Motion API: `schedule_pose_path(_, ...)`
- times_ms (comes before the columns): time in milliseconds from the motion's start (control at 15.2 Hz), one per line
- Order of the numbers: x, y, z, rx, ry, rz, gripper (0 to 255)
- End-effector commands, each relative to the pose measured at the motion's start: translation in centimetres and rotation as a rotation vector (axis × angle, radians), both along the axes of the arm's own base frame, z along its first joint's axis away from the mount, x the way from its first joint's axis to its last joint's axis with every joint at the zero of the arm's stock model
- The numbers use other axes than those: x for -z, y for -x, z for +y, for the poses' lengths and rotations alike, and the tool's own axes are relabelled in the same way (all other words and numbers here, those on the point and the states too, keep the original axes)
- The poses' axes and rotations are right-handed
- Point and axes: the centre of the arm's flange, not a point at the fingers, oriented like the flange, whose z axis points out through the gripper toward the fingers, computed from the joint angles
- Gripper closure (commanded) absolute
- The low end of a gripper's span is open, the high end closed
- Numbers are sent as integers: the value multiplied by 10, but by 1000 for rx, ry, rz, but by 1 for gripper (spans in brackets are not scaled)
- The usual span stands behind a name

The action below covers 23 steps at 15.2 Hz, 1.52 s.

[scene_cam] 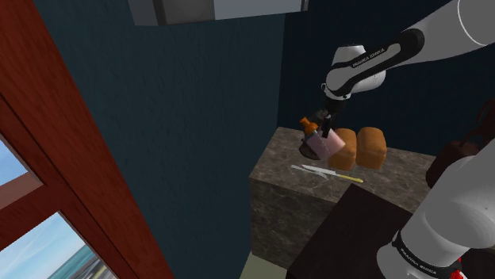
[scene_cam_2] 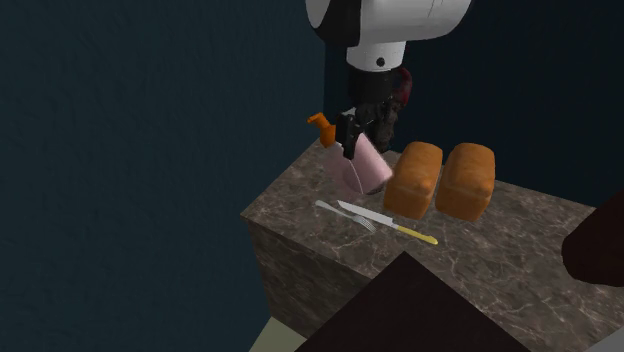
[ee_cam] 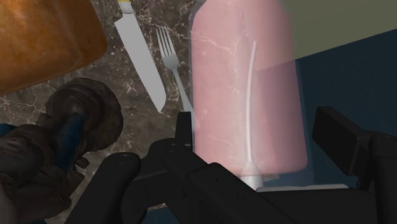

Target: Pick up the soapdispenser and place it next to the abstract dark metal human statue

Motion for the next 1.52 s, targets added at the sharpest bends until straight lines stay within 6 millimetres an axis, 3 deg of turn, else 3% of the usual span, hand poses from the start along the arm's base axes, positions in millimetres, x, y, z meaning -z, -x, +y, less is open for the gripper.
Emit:
schedule_pose_path(0,-11,0,2,0,0,0,255)
schedule_pose_path(1452,-127,0,2,0,0,0,255)
